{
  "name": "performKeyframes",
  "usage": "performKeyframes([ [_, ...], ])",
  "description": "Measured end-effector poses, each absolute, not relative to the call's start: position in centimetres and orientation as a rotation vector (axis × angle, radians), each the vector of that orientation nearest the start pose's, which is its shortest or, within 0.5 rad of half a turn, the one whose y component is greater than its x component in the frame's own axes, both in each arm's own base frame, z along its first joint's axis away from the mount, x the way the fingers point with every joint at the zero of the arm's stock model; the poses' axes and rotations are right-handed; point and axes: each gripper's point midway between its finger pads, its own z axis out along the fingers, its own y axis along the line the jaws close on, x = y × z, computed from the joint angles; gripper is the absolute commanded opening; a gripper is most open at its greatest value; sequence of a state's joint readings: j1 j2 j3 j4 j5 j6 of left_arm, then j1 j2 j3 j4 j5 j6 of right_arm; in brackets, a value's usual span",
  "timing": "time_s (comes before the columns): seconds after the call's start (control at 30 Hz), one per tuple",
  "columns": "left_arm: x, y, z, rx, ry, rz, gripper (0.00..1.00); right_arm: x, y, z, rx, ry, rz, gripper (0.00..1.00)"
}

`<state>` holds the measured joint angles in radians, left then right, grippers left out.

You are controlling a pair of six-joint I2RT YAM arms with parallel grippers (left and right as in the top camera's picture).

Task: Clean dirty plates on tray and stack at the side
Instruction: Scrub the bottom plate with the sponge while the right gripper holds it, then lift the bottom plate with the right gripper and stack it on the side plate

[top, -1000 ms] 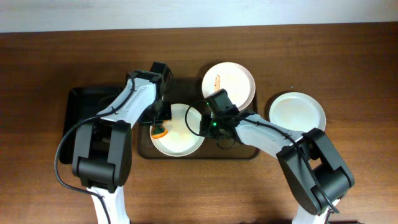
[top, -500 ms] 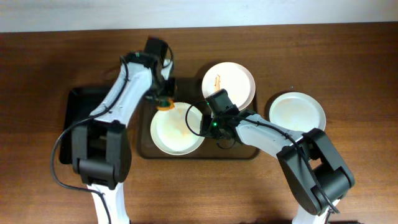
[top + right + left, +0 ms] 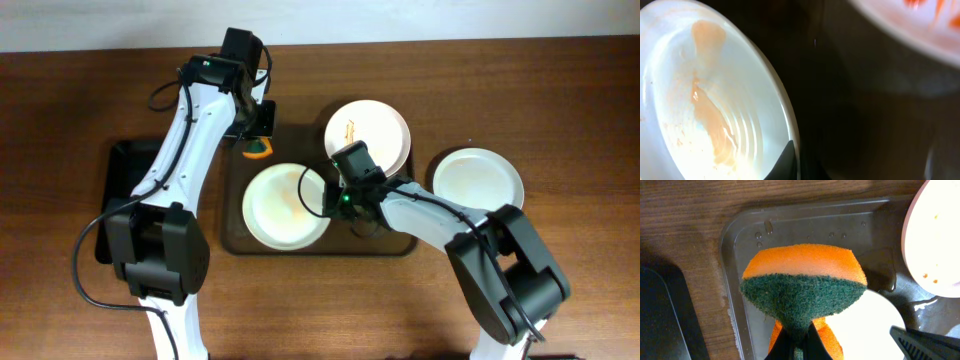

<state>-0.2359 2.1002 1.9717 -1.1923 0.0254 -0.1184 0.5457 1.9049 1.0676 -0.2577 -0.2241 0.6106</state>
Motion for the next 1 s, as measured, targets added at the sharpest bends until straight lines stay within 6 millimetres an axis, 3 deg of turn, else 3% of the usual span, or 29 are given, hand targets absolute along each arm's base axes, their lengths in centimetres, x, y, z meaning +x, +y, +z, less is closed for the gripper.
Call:
performKeyframes([
  [0.07,45.0,-11.3,13.1,0.176,2.899,-0.099,0.00,32.7,24.0,1.5,-0.004,2.851,0.568,0.04],
  [0.13,45.0,-11.3,13.1,0.174,2.898,-0.099,0.00,32.3,22.2,6.8,-0.036,2.765,0.492,0.04],
  [0.23,44.5,-11.1,13.0,0.171,2.920,-0.095,0.00,32.1,17.7,12.2,-0.055,2.627,0.218,0.04],
  [0.33,44.3,-11.1,12.9,0.172,2.928,-0.093,0.00,31.8,15.4,13.4,-0.164,2.508,-0.168,0.04],
  [0.43,44.3,-11.1,12.9,0.172,2.928,-0.093,0.00,31.8,15.3,15.6,-0.220,2.341,-0.398,0.04],
  [0.53,44.3,-11.1,12.9,0.172,2.929,-0.093,0.00,31.6,16.1,19.3,-0.287,2.099,-0.614,0.04],
  [0.73,44.3,-11.1,12.9,0.172,2.929,-0.093,0.00,30.4,19.8,26.1,-0.374,1.750,-0.825,0.04],
  [0.83,44.3,-11.1,12.9,0.172,2.929,-0.093,0.00,29.9,19.9,27.7,-0.391,1.691,-0.924,0.04],
  [1.0,44.3,-11.1,12.9,0.172,2.929,-0.093,0.00,29.8,19.5,28.2,-0.409,1.675,-0.989,0.04],
])
